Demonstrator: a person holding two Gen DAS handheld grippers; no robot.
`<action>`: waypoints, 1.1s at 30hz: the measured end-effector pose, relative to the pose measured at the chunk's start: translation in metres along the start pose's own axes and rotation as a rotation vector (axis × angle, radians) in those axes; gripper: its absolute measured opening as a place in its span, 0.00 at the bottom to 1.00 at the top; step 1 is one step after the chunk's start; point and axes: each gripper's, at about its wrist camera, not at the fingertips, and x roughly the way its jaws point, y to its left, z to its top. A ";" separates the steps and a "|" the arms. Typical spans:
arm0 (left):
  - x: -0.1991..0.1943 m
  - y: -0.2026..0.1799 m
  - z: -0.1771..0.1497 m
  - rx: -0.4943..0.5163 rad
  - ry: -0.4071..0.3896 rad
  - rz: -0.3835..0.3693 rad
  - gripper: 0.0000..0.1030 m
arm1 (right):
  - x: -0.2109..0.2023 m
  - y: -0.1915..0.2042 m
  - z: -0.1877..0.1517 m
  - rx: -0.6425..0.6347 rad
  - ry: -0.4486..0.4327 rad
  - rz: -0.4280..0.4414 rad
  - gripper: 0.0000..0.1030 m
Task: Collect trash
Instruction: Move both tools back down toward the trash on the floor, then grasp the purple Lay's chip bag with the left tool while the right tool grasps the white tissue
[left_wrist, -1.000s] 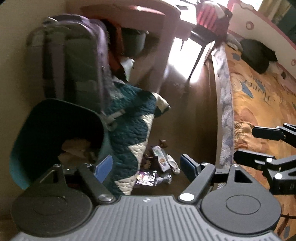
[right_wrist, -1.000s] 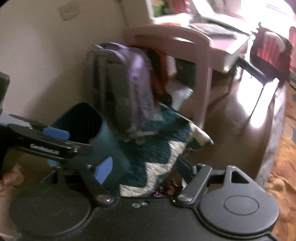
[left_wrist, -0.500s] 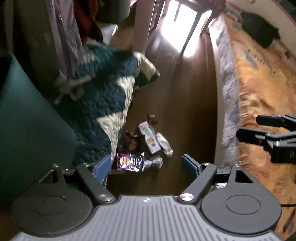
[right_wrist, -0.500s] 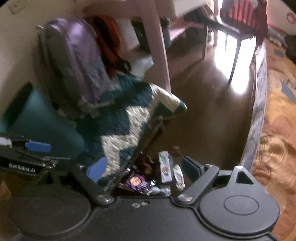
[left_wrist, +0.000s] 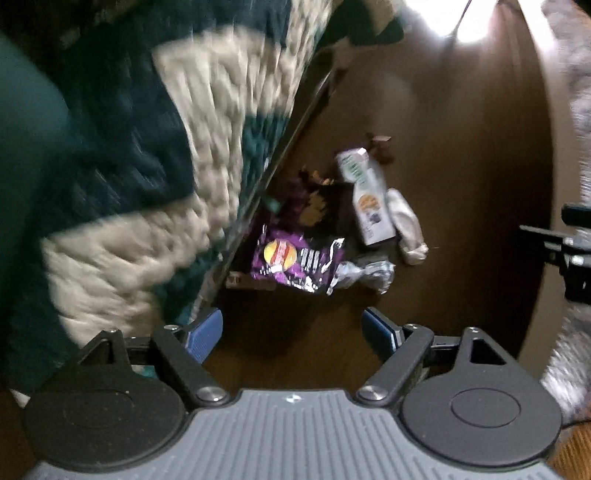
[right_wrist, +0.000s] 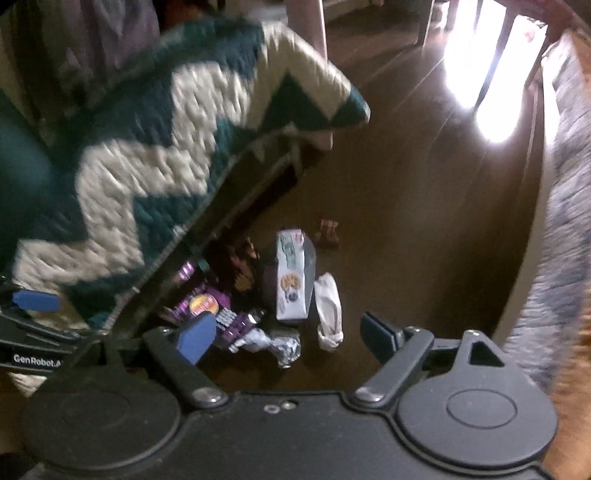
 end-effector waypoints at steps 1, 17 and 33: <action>0.014 0.000 0.000 -0.031 0.014 -0.001 0.80 | 0.015 -0.003 -0.004 -0.010 0.009 -0.002 0.82; 0.190 0.011 0.003 -0.455 0.124 0.014 0.80 | 0.216 -0.046 -0.040 -0.130 0.146 0.004 0.73; 0.269 0.021 0.009 -0.435 0.095 -0.037 0.80 | 0.317 -0.058 -0.047 -0.172 0.155 -0.017 0.71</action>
